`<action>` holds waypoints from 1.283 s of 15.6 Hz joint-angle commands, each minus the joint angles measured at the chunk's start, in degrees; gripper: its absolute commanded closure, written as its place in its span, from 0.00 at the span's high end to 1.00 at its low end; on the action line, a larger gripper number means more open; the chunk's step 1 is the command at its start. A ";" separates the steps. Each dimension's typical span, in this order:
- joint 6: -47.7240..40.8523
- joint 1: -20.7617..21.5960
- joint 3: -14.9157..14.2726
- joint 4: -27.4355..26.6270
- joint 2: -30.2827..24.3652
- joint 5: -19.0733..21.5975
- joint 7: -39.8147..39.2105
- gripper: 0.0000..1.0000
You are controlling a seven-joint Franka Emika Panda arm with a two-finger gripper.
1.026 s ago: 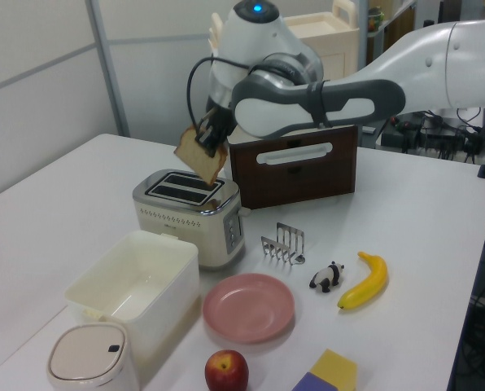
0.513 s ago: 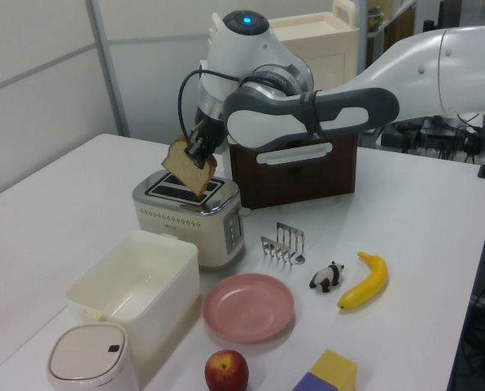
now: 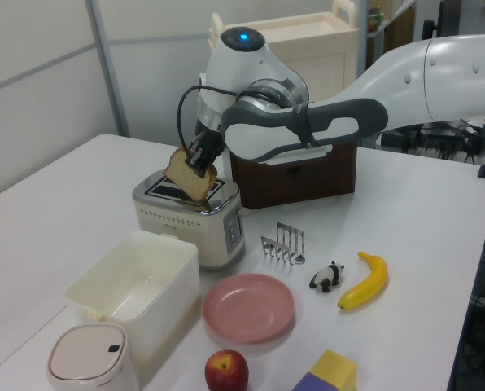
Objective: Put the bread in the toaster
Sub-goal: 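Carry the bread slice over the toaster slot and lower it in, then open the gripper to release the bread and raise it away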
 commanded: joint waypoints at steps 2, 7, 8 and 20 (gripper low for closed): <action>1.46 -0.18 -0.10 -0.57 0.29 -0.36 0.25 0.00; 1.46 -0.18 -0.10 -1.36 0.38 -0.71 0.34 0.68; 1.54 -0.09 -0.18 -1.45 0.38 -0.89 0.34 0.95; -1.42 -0.27 -0.71 -0.83 -3.12 -1.07 2.62 1.00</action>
